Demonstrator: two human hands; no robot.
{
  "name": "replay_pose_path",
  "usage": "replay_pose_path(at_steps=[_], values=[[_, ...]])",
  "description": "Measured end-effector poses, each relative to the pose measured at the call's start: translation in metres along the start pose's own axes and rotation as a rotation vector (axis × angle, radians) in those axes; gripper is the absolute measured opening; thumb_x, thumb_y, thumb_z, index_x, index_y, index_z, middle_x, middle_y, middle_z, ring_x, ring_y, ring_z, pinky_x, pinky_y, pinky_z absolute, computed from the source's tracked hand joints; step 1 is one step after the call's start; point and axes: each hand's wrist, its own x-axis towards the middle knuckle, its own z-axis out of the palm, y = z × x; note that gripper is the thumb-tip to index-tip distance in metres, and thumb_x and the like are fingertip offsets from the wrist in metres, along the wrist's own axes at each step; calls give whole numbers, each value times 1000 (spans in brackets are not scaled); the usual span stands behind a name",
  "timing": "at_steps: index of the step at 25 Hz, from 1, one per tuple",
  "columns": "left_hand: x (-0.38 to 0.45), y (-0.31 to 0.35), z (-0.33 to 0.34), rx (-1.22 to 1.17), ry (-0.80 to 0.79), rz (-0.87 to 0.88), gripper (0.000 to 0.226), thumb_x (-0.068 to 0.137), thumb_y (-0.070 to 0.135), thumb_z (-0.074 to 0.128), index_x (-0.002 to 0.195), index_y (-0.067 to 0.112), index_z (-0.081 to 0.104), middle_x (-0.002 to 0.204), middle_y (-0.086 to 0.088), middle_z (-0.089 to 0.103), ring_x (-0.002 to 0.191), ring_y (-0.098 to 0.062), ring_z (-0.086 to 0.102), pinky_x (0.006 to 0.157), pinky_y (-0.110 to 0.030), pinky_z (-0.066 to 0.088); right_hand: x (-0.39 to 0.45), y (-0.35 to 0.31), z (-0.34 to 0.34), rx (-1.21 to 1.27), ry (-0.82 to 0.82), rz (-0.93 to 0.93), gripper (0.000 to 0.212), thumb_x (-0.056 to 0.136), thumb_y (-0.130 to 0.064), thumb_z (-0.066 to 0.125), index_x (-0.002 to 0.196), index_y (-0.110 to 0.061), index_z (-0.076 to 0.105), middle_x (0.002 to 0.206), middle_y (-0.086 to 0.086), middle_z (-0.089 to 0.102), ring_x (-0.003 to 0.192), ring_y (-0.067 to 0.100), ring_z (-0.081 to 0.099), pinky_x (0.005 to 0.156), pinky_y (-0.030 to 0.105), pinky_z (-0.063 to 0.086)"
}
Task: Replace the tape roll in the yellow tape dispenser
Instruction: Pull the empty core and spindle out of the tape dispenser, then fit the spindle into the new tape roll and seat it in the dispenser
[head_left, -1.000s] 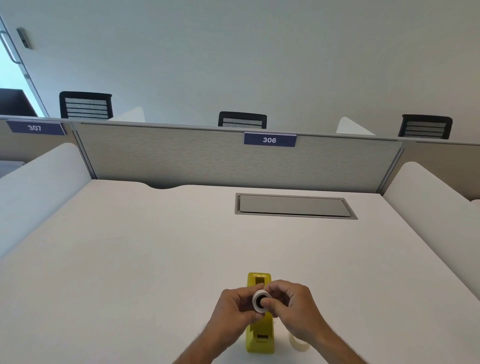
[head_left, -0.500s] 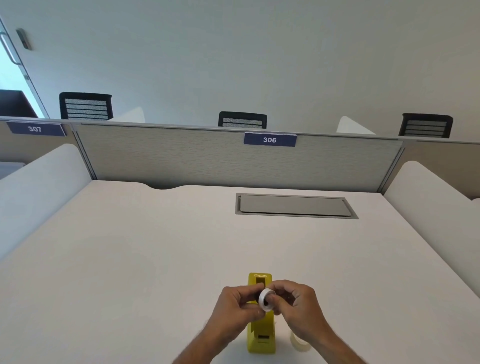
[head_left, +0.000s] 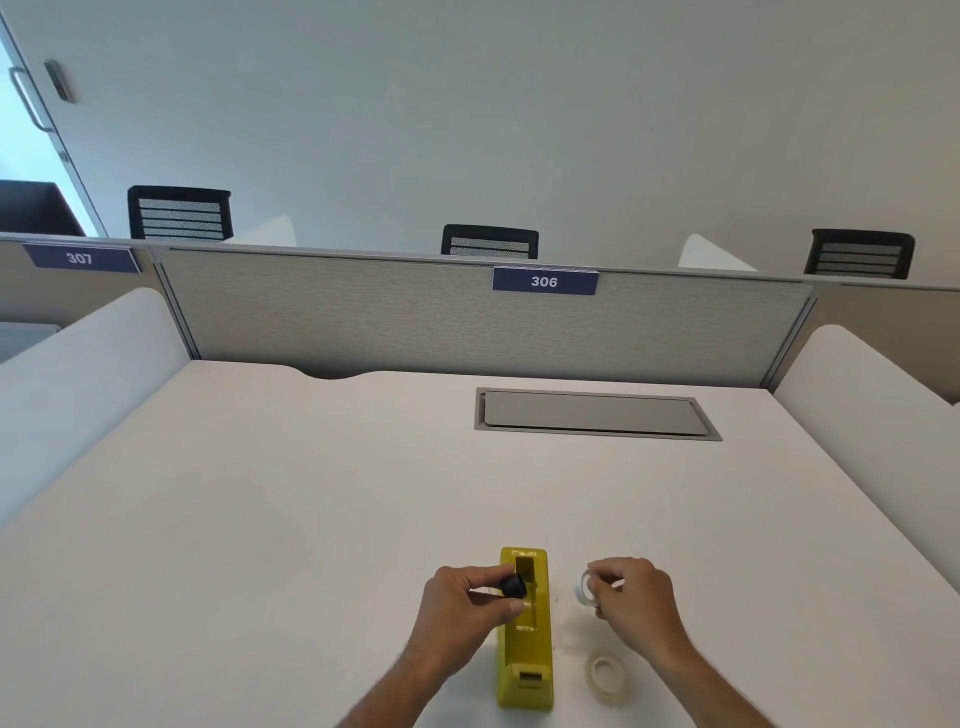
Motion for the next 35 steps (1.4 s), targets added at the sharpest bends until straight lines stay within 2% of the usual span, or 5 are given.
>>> replay_pose_path(at_steps=[6,15,22,28,35], values=[[5,-5,4,71,-22,14,44,77,4,83,118,17,72,103,11,76,87,-1,74,75,-17,59,10,17,-1,-356,-77,121,14,74,-14,68,83,-23,72,80,-5,72,77,14,66,72,27,55],[10,-4,6,75,-15,20,45,75,10,85,116,22,73,99,15,77,86,-2,75,76,-17,58,3,24,-6,-296,-65,77,16,70,-40,76,78,-27,69,72,-11,66,69,5,61,66,25,53],[8,-3,10,88,14,8,40,74,15,87,110,25,75,101,15,77,86,-3,75,78,-18,59,-28,16,7,-604,-254,217,74,56,-92,37,93,-32,58,94,-11,66,81,10,60,65,27,46],[6,-2,13,110,2,3,39,74,17,88,110,27,75,103,14,76,86,-3,74,77,-17,59,-35,10,18,-570,-289,266,77,62,-79,54,118,-27,49,114,-3,63,104,17,61,82,28,50],[4,-3,13,114,4,-1,38,73,19,88,107,29,75,100,18,75,84,1,74,72,-13,57,-33,-2,9,-223,-354,295,33,67,-42,78,91,-28,61,91,-6,62,81,10,63,60,21,55]])
